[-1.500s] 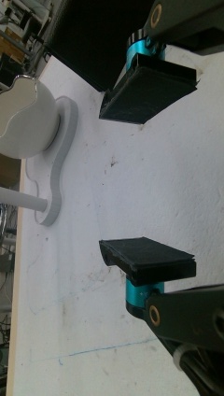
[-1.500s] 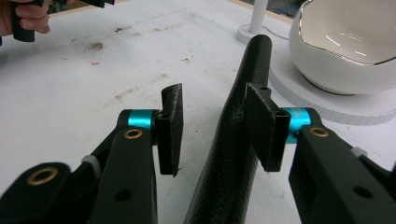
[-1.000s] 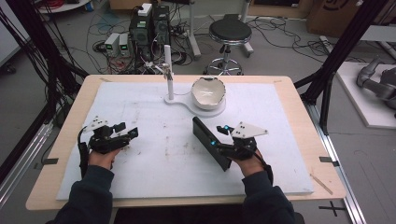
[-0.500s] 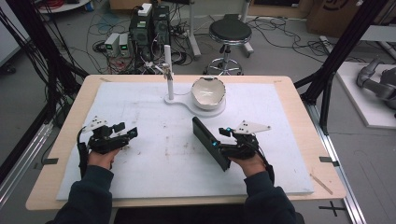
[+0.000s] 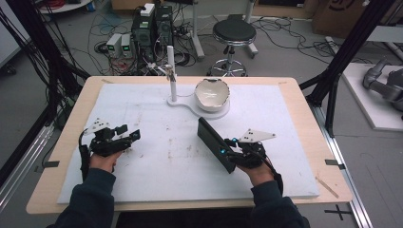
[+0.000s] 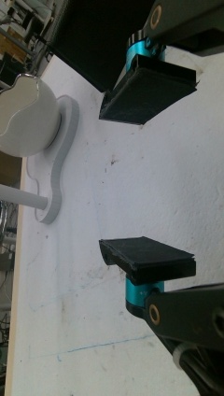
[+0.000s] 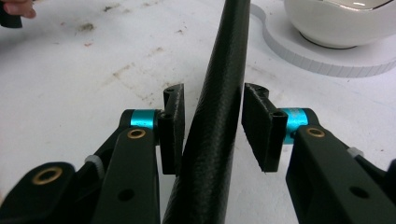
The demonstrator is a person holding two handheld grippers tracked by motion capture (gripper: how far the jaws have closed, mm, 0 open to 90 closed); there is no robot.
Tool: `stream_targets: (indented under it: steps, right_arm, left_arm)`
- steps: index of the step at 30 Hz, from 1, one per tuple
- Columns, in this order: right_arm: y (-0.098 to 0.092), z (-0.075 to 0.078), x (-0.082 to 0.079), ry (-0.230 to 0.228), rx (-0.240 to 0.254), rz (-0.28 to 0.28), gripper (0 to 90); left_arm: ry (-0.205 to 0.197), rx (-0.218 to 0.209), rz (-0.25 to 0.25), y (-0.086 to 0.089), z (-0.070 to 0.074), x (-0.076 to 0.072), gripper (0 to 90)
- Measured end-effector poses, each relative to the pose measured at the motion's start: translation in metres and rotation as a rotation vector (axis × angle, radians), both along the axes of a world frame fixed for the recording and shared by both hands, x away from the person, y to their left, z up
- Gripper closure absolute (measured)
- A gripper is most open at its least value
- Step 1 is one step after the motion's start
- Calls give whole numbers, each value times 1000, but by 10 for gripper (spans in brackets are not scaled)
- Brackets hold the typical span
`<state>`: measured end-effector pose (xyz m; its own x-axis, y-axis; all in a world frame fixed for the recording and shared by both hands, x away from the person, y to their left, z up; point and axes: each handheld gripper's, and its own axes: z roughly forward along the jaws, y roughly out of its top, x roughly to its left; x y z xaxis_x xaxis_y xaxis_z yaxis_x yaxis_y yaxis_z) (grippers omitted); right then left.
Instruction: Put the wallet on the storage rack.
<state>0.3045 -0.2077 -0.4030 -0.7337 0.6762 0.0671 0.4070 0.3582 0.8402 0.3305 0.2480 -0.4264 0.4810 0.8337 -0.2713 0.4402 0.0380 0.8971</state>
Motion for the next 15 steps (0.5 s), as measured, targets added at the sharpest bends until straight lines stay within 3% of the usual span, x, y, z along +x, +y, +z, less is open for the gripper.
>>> stream_targets:
  steps: [5,10,11,15]
  right_arm:
    - [2,-7,0,-4,-46,5,534]
    - [1,-12,-1,0,-34,2,514]
    - [1,-18,-1,7,-32,-2,478]
    - [3,-24,-1,13,-62,12,488]
  left_arm:
    - [0,-1,1,0,0,0,320]
    - [0,-1,1,0,0,0,320]
    - [0,-2,2,0,0,0,320]
    - [-1,-1,-1,1,0,0,320]
